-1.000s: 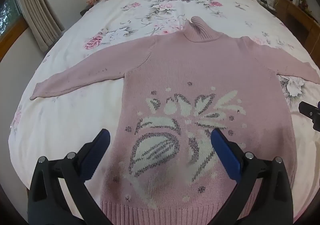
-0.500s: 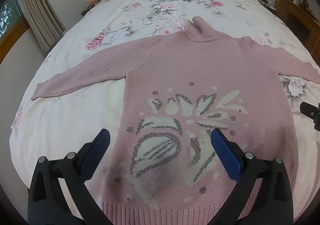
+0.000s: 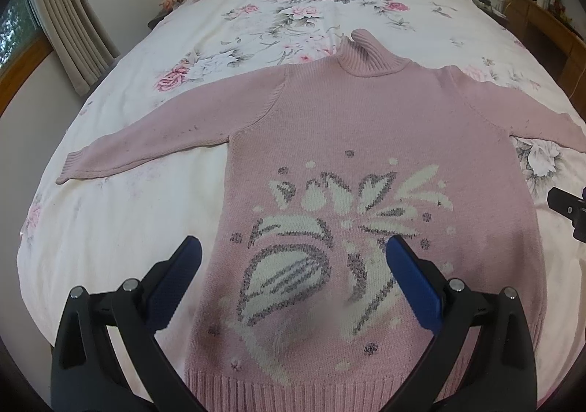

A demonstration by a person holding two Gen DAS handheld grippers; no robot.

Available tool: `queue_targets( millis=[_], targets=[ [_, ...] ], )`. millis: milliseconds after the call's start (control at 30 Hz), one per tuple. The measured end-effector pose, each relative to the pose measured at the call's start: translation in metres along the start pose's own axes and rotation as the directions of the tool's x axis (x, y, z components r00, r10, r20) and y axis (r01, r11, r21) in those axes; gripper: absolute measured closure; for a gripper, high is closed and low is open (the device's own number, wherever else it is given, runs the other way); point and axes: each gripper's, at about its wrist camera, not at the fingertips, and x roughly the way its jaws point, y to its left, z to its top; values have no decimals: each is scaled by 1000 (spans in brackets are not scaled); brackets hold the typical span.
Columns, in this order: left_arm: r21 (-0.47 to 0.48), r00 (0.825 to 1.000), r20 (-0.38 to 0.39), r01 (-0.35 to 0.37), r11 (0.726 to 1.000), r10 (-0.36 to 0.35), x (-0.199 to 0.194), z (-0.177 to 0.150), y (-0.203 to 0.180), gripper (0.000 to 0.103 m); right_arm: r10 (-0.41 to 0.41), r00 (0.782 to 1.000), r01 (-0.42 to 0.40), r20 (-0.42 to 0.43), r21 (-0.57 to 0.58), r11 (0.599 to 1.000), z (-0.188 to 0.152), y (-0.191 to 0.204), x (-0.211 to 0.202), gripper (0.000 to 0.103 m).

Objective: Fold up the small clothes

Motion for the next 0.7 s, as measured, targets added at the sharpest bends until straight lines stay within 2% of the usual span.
queue_targets(
  millis=[700],
  targets=[
    [4, 1000, -2, -3, 1000, 3, 3, 1, -4, 3, 0, 1000, 0, -4, 0, 1000, 0, -1, 2, 4]
  ],
)
